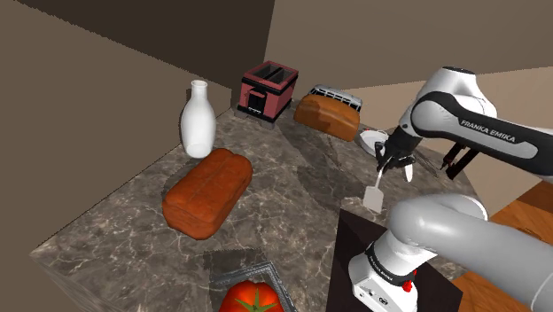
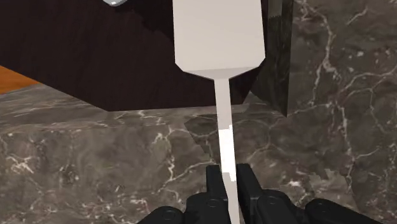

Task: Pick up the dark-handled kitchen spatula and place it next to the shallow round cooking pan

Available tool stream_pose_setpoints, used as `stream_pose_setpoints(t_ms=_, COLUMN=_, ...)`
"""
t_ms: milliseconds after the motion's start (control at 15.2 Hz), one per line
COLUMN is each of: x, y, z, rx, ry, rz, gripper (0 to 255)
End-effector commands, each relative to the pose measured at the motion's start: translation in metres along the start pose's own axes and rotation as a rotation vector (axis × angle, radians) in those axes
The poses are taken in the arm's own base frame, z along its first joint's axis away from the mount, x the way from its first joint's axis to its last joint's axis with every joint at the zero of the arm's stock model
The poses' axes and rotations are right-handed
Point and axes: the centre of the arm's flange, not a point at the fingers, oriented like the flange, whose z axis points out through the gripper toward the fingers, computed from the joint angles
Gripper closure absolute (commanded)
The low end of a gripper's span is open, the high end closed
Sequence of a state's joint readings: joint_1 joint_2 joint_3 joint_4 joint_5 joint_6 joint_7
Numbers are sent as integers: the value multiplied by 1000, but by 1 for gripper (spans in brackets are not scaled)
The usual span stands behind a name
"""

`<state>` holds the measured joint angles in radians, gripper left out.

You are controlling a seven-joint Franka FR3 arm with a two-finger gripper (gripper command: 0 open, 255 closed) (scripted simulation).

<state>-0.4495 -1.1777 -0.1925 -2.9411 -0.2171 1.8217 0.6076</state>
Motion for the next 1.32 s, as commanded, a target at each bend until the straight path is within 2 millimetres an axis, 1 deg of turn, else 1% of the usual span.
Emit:
stream_pose_setpoints(t_ms=0, x=16, y=18, z=3, rx=-2, ry=1, rz=-3, gripper=255)
stream_pose_setpoints(t_ms=1254, x=191, y=197, z=13, rx=-2, ry=1, rz=-3, gripper=255)
